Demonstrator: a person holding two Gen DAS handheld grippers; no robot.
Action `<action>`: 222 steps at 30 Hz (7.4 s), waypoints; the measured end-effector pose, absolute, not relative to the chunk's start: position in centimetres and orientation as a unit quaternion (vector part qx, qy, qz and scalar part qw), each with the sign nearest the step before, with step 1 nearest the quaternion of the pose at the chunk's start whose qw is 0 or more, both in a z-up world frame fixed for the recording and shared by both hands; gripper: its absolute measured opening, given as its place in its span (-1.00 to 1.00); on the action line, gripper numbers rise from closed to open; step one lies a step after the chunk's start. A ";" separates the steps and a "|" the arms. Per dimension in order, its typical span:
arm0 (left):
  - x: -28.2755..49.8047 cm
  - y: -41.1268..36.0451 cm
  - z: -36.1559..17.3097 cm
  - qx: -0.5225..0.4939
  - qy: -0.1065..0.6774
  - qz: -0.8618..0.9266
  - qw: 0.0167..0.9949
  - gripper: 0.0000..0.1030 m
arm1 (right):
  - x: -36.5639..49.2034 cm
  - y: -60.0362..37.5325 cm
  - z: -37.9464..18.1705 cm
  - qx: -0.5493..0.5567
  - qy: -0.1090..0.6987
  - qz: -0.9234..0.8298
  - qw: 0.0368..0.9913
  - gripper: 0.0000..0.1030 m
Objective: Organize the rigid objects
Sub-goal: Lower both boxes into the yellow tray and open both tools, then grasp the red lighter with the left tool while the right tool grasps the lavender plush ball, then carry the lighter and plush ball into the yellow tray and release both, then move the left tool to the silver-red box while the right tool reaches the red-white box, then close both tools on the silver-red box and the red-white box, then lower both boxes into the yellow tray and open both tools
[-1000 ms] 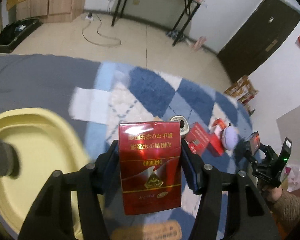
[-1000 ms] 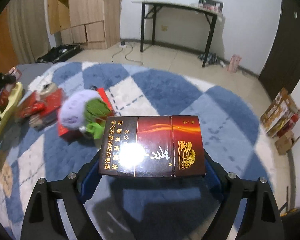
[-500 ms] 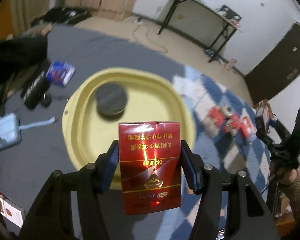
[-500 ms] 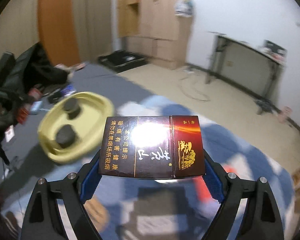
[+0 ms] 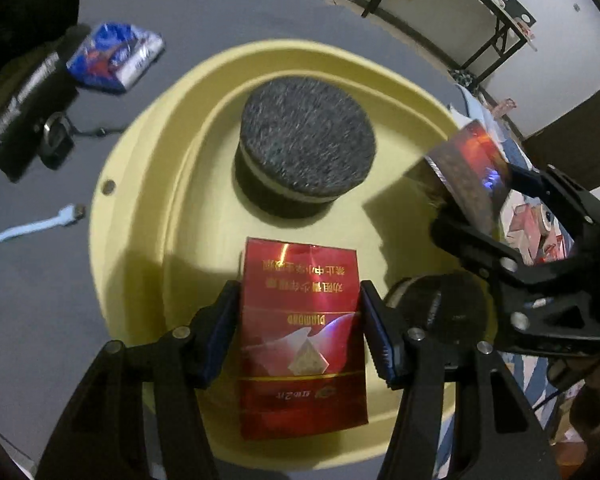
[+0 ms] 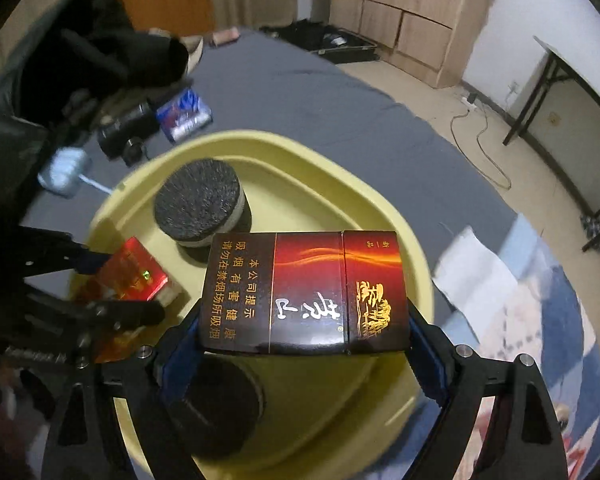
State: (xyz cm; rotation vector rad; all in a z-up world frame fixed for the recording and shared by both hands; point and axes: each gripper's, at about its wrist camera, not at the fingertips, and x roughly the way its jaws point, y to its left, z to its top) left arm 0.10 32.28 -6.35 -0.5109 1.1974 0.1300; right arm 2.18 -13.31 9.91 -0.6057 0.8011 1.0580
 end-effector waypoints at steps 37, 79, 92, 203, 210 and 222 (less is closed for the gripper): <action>14.0 2.0 0.1 0.029 0.566 -0.238 0.789 0.98 | 10.5 -53.3 7.8 -0.064 0.436 0.285 0.851 0.99; 3.3 12.1 8.5 -0.027 0.449 -0.168 0.877 -0.52 | 4.8 -49.1 11.3 -0.123 0.340 0.430 0.827 0.02; -1.2 26.7 0.9 -0.089 0.515 -0.004 0.852 -0.52 | 2.3 -25.0 14.2 -0.167 0.358 0.534 0.747 0.02; -3.2 31.3 -1.7 -0.177 0.521 0.068 0.832 0.11 | -0.1 -21.7 11.2 -0.222 0.332 0.539 0.742 0.73; -1.9 32.4 -3.6 -0.191 0.533 0.059 0.822 0.11 | 2.6 -18.2 9.0 -0.184 0.375 0.528 0.739 0.73; -2.9 33.0 -2.4 -0.251 0.486 0.040 0.836 1.00 | 3.3 -17.2 7.8 -0.154 0.391 0.532 0.735 0.99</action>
